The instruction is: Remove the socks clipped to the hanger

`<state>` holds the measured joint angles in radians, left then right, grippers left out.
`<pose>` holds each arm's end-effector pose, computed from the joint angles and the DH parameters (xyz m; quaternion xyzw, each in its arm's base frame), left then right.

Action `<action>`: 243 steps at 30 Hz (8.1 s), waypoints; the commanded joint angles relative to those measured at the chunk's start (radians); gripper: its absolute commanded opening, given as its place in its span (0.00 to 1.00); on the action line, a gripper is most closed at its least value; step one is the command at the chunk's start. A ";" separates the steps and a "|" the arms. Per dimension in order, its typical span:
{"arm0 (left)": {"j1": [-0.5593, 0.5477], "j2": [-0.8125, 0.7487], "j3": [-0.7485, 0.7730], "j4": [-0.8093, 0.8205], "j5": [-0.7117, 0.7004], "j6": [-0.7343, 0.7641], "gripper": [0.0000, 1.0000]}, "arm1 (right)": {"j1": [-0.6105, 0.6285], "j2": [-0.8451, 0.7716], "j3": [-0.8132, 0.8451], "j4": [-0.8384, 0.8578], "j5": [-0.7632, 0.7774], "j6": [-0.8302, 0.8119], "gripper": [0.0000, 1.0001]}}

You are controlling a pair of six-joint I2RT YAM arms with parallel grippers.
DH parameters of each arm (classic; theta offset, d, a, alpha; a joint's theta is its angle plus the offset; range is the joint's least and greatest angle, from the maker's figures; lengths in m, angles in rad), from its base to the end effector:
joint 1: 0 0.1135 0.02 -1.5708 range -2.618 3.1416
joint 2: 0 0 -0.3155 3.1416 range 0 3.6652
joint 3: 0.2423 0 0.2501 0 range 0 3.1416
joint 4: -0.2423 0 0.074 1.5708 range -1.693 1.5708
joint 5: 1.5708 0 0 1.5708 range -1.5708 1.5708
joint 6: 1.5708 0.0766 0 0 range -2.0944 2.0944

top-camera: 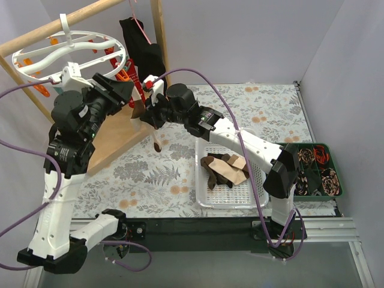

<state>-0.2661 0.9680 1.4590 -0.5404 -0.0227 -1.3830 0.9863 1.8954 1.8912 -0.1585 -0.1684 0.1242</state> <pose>0.1716 -0.0450 0.5334 -0.3904 0.6101 -0.5006 0.4741 0.2714 0.4334 0.4473 -0.3668 0.6673 0.3945 0.5143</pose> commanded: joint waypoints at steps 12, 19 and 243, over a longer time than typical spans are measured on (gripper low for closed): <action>-0.002 0.382 0.477 -0.360 -0.312 -0.099 0.56 | 0.072 0.005 0.089 0.010 0.224 -0.156 0.01; -0.002 0.416 0.505 -0.394 -0.358 -0.110 0.56 | 0.095 -0.002 0.072 0.010 0.299 -0.216 0.01; -0.001 0.138 0.222 -0.046 0.040 -0.070 0.56 | 0.018 -0.124 -0.116 0.320 0.076 -0.158 0.01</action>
<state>-0.2657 1.0740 1.6218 -0.4770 0.0437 -1.4017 0.9623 1.8565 1.7699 0.1909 -0.1570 0.0078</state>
